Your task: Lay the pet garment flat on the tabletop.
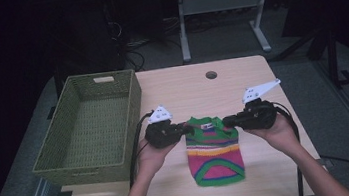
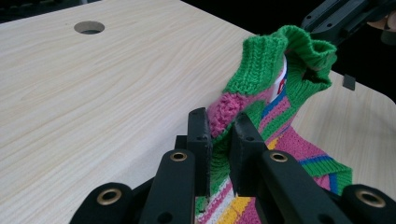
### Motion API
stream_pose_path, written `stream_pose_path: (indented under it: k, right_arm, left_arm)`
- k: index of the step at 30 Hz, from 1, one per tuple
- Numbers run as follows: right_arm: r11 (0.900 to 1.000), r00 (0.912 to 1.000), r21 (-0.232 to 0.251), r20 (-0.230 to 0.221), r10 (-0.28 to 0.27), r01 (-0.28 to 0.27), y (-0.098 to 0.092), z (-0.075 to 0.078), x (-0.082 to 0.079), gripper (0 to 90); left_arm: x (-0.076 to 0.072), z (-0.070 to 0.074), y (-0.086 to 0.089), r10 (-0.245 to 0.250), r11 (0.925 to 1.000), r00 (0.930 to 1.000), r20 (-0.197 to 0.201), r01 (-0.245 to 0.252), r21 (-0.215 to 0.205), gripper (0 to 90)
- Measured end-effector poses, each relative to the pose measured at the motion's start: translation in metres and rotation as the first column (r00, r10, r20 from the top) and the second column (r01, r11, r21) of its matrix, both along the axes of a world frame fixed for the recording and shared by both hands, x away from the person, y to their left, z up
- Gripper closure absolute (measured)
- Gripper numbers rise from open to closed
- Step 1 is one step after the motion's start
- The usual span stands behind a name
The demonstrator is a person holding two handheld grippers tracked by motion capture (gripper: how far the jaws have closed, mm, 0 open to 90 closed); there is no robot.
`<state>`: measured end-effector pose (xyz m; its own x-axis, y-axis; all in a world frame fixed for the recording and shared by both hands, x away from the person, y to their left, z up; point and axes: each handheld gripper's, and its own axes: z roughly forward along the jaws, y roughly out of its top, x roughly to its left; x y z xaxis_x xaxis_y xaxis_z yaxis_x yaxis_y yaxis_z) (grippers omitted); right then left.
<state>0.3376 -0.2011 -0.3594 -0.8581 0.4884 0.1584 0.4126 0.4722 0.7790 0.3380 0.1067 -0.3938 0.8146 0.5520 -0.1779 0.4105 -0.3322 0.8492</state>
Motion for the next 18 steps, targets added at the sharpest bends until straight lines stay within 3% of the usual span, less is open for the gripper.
stream_pose_path:
  k: [7,12,18]
  right_arm:
    - [1.0,0.9998,-0.003,-0.013,-0.014,0.014,-0.003,-0.005,0.008,84.2]
    - [0.999,0.9989,-0.008,-0.031,-0.034,0.034,-0.005,-0.009,0.021,84.1]
    - [0.999,0.9971,-0.01,-0.055,-0.054,0.053,-0.009,-0.013,0.033,84.1]
  left_arm:
    - [0.008,-0.006,-0.002,-0.001,1.0,0.9999,-0.014,0.001,0.0,80.1]
    - [0.019,-0.006,-0.005,-0.016,0.9989,0.9997,-0.02,0.017,0.044,80.1]
    - [0.028,-0.01,-0.006,-0.015,0.999,0.9991,-0.04,0.017,0.042,80.2]
